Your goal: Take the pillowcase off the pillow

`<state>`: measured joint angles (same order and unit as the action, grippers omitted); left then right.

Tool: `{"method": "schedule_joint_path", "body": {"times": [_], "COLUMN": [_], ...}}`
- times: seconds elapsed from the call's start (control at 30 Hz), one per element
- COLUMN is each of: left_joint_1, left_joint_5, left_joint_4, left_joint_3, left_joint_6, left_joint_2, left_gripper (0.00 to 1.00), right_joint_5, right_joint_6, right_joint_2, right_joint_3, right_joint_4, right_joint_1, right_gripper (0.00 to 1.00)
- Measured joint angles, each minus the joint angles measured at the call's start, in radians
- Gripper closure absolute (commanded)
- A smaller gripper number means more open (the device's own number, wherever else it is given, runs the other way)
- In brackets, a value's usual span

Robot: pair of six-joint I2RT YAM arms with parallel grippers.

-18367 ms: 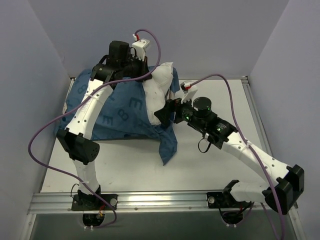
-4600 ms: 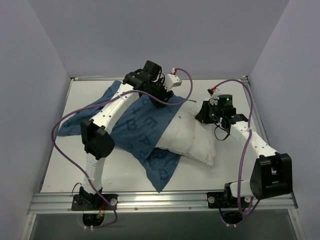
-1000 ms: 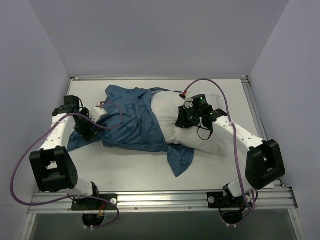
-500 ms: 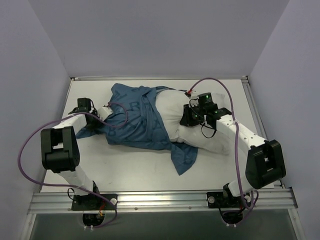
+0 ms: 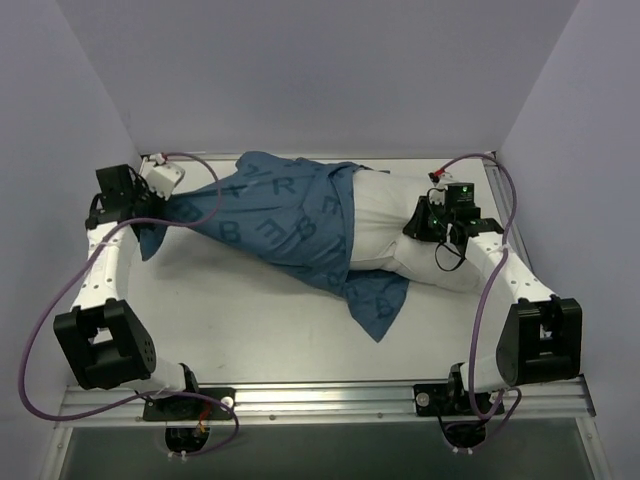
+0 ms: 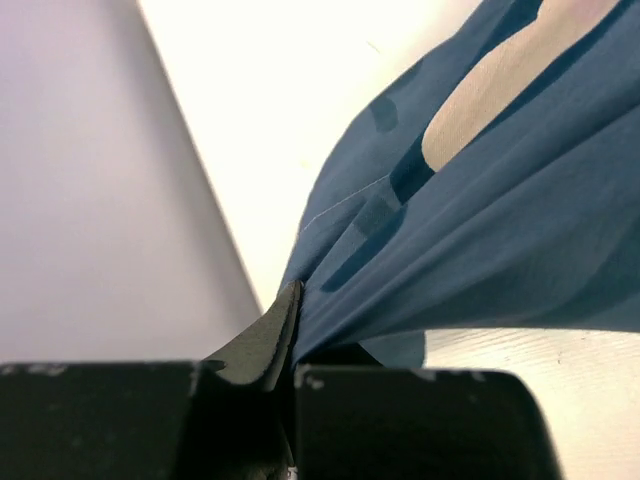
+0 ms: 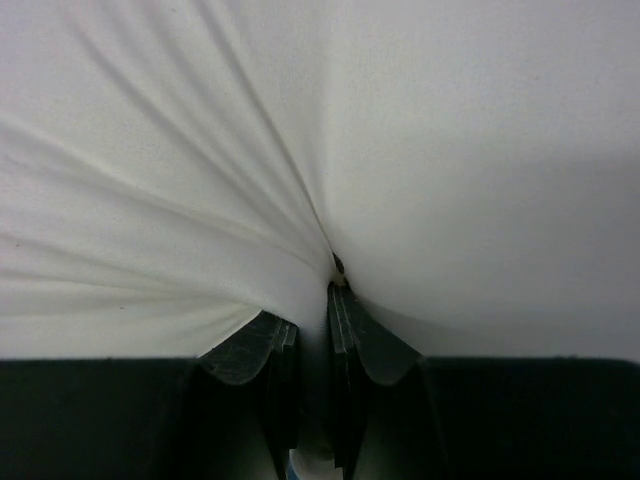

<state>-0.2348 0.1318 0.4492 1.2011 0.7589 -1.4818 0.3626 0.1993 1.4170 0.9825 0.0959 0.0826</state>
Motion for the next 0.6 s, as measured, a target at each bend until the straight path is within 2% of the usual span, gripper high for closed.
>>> {"method": "schedule_joint_path", "body": {"times": [0.3,0.47,0.6], "left_joint_1": [-0.058,-0.143,-0.211], "left_joint_5": [0.069,0.017,-0.097], "left_joint_4": [0.269,0.303,0.250], "left_joint_3": [0.436,0.628,0.791], "left_joint_6": [-0.023,-0.024,-0.023], "left_joint_2": [0.032,0.025,0.013], "left_gripper": [0.98,0.98,0.98], "right_joint_5": [-0.026,-0.107,-0.265], "right_joint_6": [0.009,-0.008,-0.041], "right_joint_2": [-0.002,-0.002,-0.002], "right_joint_3": [0.026,0.050,0.054], "right_joint_4": [-0.003,0.030,0.074], "right_joint_1": [-0.058,-0.098,-0.185], "right_gripper": [1.00,1.00,1.00]}}
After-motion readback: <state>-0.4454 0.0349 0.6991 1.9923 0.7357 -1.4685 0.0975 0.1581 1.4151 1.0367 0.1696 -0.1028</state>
